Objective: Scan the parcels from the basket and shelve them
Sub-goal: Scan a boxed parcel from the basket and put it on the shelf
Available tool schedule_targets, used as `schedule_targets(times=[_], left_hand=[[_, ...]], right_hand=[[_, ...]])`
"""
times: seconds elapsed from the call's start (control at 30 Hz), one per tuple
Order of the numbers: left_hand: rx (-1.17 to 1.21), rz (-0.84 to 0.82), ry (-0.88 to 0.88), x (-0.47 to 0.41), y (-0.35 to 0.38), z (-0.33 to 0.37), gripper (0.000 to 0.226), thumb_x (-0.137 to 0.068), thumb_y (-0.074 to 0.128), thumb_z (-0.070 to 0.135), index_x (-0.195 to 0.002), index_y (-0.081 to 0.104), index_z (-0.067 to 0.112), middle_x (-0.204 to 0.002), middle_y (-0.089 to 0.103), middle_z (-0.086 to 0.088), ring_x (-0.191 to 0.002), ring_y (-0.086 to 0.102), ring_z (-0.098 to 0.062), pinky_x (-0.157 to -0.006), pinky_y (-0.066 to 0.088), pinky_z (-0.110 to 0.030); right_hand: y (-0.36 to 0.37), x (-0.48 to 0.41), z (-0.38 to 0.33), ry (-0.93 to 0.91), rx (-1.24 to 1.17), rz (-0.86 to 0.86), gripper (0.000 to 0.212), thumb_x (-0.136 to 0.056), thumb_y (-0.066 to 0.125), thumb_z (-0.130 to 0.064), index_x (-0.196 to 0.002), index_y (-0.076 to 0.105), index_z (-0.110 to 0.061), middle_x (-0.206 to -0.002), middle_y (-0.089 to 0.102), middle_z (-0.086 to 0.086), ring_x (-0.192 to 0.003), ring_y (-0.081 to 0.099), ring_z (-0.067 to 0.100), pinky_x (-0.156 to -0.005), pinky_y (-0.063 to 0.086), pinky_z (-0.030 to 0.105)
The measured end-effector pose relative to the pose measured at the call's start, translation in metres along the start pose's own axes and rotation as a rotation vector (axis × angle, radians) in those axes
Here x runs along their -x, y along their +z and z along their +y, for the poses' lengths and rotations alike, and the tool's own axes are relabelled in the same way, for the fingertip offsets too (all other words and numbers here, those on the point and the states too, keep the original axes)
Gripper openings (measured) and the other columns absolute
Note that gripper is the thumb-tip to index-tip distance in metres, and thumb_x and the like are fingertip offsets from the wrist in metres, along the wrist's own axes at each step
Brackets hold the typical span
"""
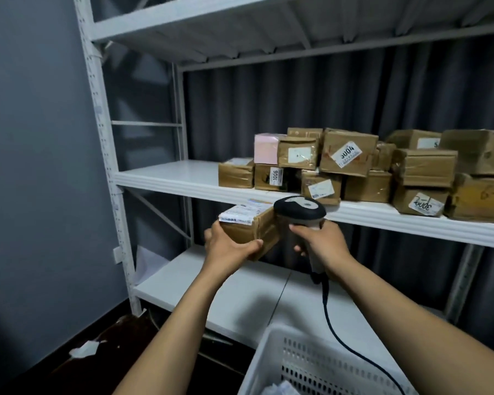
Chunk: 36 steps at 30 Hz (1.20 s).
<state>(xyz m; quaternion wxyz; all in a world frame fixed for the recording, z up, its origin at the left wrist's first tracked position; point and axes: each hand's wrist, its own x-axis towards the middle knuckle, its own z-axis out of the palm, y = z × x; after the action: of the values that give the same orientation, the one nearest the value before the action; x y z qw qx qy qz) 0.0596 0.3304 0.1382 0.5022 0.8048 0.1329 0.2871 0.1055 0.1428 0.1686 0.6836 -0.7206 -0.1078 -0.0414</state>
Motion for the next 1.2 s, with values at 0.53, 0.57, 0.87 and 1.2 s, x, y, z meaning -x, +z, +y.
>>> schedule_targets(times=[0.53, 0.57, 0.87, 1.2], left_hand=[[-0.097, 0.441, 0.1, -0.133, 0.029, 0.022, 0.096, -0.07, 0.081, 0.039, -0.141, 0.025, 0.005, -0.139, 0.041, -0.023, -0.126, 0.04, -0.042, -0.105, 0.034, -0.044], [-0.119, 0.436, 0.102, -0.14, 0.032, 0.02, 0.094, -0.071, 0.08, 0.039, -0.14, 0.026, 0.005, -0.139, 0.041, -0.023, -0.126, 0.04, -0.042, -0.105, 0.036, -0.046], [-0.26, 0.344, 0.141, -0.188, 0.061, 0.003, 0.075, -0.08, 0.074, 0.039, -0.131, 0.037, -0.002, -0.137, 0.039, -0.026, -0.125, 0.041, -0.043, -0.103, 0.036, -0.045], [-0.736, 0.09, 0.41, -0.201, 0.061, -0.019, 0.075, -0.092, 0.054, 0.048, -0.151, 0.025, 0.013, -0.16, 0.005, -0.015, -0.147, 0.009, -0.033, -0.12, 0.014, -0.043]], right_hand=[[0.014, -0.072, -0.033, -0.103, 0.078, 0.071, 0.018, -0.082, 0.076, -0.021, -0.093, 0.065, -0.012, -0.076, 0.069, 0.003, -0.052, 0.061, 0.021, -0.052, 0.049, 0.029], [0.014, -0.075, -0.033, -0.105, 0.076, 0.07, 0.017, -0.082, 0.076, -0.02, -0.091, 0.064, -0.012, -0.076, 0.069, 0.004, -0.051, 0.061, 0.021, -0.052, 0.048, 0.029], [0.007, -0.1, -0.015, -0.092, 0.105, 0.073, 0.017, -0.082, 0.075, -0.016, -0.095, 0.068, -0.009, -0.078, 0.07, 0.006, -0.045, 0.057, 0.017, -0.046, 0.045, 0.026], [0.004, -0.111, -0.011, -0.114, 0.167, 0.068, 0.013, -0.082, 0.075, -0.016, -0.089, 0.067, -0.011, -0.072, 0.067, 0.005, -0.047, 0.057, 0.019, -0.045, 0.046, 0.025]])
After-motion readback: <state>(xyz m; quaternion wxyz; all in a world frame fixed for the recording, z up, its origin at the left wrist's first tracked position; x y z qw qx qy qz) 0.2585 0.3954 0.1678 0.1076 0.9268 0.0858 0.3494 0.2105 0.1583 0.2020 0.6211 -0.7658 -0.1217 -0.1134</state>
